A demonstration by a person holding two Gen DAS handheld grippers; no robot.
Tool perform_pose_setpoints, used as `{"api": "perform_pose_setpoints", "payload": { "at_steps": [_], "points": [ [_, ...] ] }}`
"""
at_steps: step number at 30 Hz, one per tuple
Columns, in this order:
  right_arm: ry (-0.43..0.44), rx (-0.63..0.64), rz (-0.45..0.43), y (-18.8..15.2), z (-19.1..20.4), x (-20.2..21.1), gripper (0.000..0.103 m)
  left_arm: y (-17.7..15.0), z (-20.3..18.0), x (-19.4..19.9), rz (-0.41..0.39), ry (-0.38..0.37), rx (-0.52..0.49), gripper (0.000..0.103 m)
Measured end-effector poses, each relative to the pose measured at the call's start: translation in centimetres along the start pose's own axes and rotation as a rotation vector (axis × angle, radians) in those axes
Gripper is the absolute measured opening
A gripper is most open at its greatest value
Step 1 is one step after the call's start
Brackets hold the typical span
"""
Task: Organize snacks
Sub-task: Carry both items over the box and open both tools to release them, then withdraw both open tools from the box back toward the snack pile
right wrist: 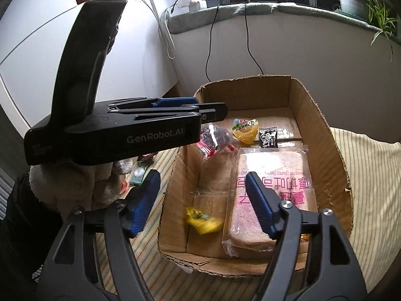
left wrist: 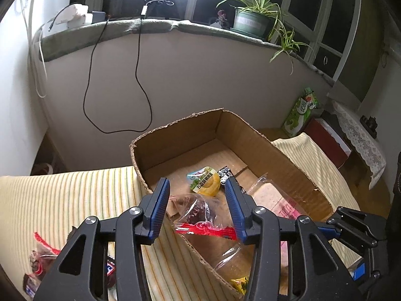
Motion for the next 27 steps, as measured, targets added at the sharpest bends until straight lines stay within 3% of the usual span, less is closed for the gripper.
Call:
{"api": "perform_pose_setpoints", "payload": {
  "at_steps": [17,27],
  "points": [
    [-0.002,0.01,-0.019,0.0,1.4,1.6,0.076,-0.1,0.8,4.0,-0.049,0.023,0.014,0.045],
    [0.025,0.055,-0.023,-0.6,4.5,2.4,0.076,-1.4,3.9,8.8,-0.094,0.074,0.06,0.045]
  ]
}}
Point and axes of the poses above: each gripper's, at about its wrist camera, not at the fingertips, and x roughly against the way its jaws point, z to its left, y to its top, the point moved 10 cm from there along -x, roughly the way its jaws point, and after that the axes turned 6 degrees about -x, right-handed, at the moved point
